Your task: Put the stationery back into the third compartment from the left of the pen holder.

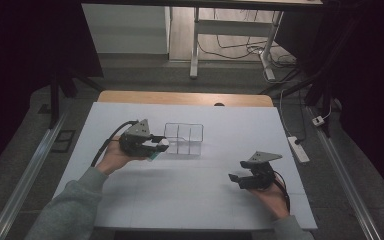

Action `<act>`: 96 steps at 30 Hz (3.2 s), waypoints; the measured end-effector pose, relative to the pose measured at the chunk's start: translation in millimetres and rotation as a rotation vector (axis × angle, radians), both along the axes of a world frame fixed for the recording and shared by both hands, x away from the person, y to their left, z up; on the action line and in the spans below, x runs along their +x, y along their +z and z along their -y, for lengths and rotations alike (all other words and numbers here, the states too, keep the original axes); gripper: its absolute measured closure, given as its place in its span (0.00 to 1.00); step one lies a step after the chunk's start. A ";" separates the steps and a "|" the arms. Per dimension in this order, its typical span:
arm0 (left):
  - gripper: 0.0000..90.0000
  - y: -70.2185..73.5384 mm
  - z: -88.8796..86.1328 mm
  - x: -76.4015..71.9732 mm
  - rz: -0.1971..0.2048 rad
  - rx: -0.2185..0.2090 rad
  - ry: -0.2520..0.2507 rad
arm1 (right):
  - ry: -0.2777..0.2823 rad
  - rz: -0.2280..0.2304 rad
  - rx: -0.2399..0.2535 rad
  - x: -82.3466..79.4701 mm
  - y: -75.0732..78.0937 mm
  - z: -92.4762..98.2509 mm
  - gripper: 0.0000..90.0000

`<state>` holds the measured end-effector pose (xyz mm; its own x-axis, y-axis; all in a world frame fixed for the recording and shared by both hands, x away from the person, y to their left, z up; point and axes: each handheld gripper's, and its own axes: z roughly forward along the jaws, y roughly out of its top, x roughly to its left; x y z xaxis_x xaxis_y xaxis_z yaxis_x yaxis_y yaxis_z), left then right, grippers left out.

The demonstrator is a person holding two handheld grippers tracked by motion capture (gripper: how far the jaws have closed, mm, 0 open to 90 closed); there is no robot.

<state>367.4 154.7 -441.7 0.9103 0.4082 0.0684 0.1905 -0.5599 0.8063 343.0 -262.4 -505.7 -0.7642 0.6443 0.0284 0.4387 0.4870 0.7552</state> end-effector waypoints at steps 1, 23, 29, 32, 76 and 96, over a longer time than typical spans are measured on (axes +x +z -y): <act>0.72 0.5 0.9 0.3 0.000 -0.005 0.000 | 0.001 0.001 -0.001 0.1 -0.1 -0.1 0.31; 0.72 15.1 24.3 10.8 0.041 -0.066 0.026 | 0.002 0.004 -0.015 0.2 -0.7 -0.6 0.31; 0.72 17.9 27.5 17.4 0.041 -0.092 0.043 | 0.003 0.003 -0.018 0.3 -1.2 -1.0 0.31; 0.72 19.2 29.7 19.5 0.043 -0.099 0.044 | 0.005 0.002 -0.020 0.4 -1.4 -1.1 0.31; 0.72 37.2 69.3 38.8 0.043 -0.129 0.032 | 0.013 -0.002 -0.019 0.6 -1.8 -1.0 0.31; 0.72 32.1 98.6 64.3 0.042 -0.146 0.069 | 0.018 -0.005 -0.023 0.8 -2.0 -0.8 0.31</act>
<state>431.7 56.1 -409.6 0.8776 0.4776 0.0409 0.1890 -0.4231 0.8861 343.8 -261.5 -507.7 -0.7754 0.6313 0.0173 0.4333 0.5118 0.7418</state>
